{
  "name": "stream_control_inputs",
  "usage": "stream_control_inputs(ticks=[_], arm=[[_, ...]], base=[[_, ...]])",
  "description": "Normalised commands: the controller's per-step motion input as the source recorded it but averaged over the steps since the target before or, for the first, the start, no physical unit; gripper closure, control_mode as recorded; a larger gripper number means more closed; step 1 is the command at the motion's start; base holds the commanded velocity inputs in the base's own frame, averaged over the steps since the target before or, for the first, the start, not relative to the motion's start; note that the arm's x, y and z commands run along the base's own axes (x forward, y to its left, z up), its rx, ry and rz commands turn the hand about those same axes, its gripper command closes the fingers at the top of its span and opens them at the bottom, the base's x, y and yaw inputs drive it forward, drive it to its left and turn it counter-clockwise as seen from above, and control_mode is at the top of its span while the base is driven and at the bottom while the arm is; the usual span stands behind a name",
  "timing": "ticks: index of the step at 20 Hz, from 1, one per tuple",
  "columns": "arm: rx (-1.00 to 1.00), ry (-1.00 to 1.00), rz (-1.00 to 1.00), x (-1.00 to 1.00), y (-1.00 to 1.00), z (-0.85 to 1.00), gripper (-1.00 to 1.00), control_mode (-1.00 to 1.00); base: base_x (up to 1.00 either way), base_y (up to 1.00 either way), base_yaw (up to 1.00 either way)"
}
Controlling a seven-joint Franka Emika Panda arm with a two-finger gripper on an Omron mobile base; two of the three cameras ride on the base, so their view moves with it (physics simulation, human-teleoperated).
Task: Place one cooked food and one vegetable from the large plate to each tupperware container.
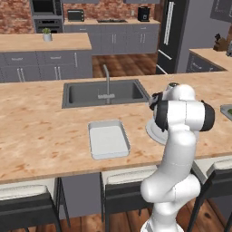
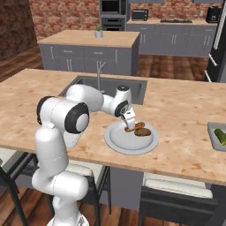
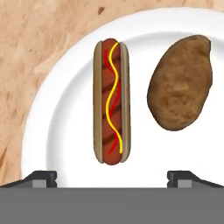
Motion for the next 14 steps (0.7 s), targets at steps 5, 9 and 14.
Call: stream_control_inputs(ticks=[5,9,14], arm=[[-0.03,0.01,0.00,0.17,-0.15,-0.18,-1.00,-1.00],[0.00,0.00,-0.02,0.00,-0.24,-0.12,-1.00,-1.00],[0.00,0.01,-0.02,0.00,-0.03,-0.26,-1.00,-1.00]], base=[[0.00,0.00,0.00],[0.00,0.00,0.00],[0.00,0.00,0.00]])
